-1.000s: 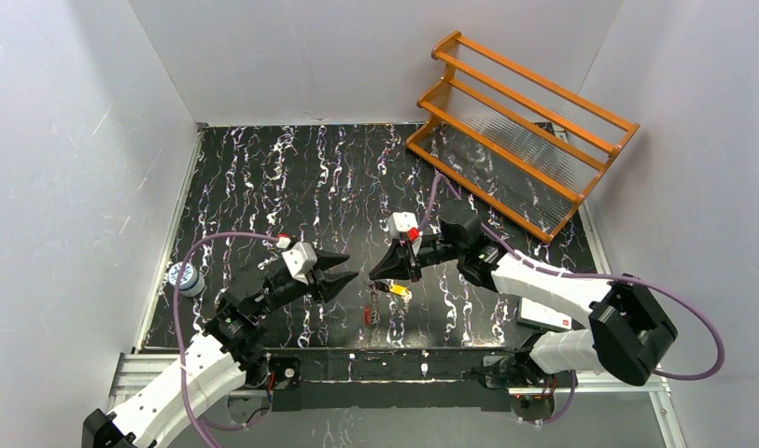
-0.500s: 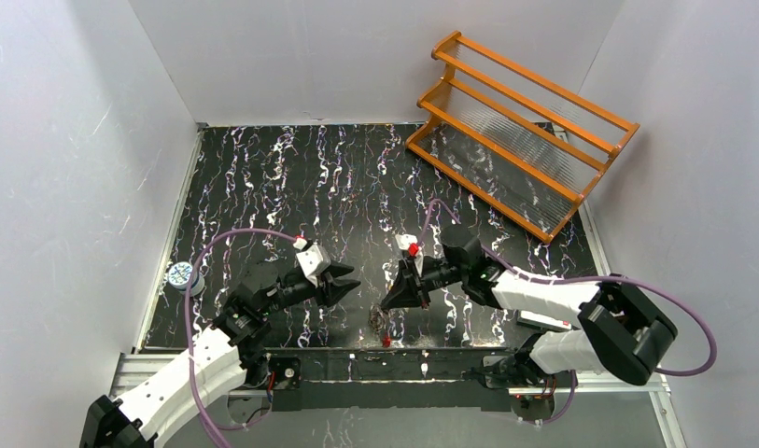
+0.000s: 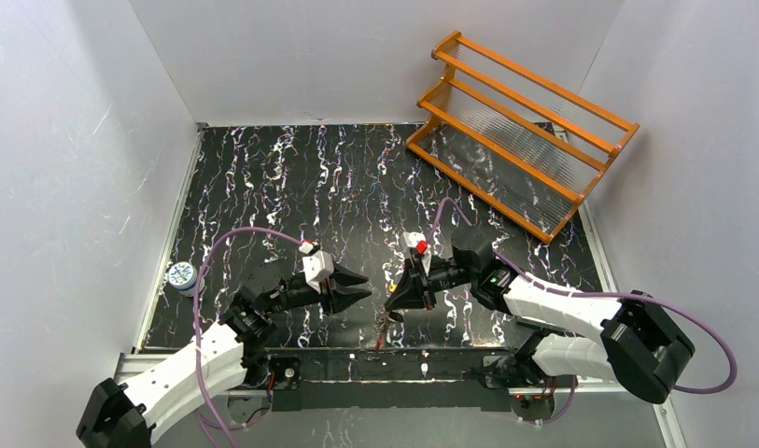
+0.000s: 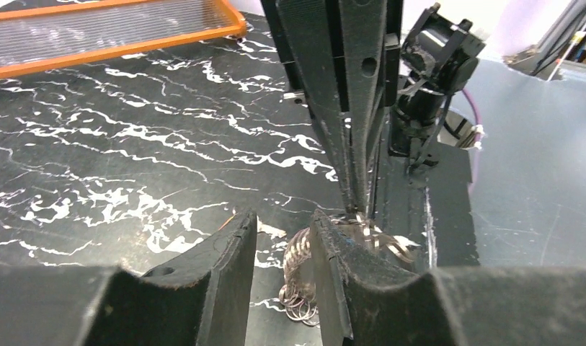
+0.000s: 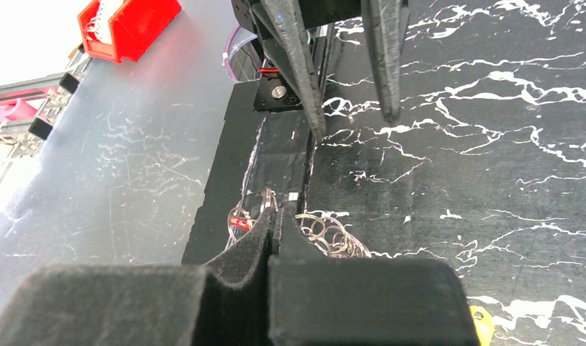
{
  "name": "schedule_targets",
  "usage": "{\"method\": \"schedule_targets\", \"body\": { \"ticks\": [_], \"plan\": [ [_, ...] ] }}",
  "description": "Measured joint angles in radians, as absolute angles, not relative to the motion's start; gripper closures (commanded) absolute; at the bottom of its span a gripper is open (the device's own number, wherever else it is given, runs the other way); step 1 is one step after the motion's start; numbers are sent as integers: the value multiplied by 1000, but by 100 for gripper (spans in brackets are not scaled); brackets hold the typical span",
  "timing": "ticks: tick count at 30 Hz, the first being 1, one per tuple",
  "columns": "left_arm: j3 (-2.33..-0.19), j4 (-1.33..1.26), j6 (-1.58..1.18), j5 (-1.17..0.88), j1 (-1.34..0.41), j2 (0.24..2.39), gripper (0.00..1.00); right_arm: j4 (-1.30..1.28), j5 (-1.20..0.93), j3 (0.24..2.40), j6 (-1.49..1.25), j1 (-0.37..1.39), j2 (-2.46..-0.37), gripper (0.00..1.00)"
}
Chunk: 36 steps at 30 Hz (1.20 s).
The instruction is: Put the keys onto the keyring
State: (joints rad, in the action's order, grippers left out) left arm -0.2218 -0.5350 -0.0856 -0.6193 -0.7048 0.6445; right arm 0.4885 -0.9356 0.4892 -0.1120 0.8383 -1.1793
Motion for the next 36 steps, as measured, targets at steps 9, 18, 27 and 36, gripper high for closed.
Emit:
{"method": "schedule_targets", "body": {
  "ticks": [9,18,27,36],
  "plan": [
    [-222,-579,-123,-644,-756,643,74,469,-917,501,-113,838,-1151,99],
    [-221,-583,-124,-621,-807,701,79,458,-915,514,-113,838,-1151,99],
    [-221,-555,-96,-582,-873,746,77,457,-915,516,-113,839,-1151,99],
    [-204,-507,-89,-530,-899,648,74,456,-909,516,-113,839,-1151,99]
  ]
}}
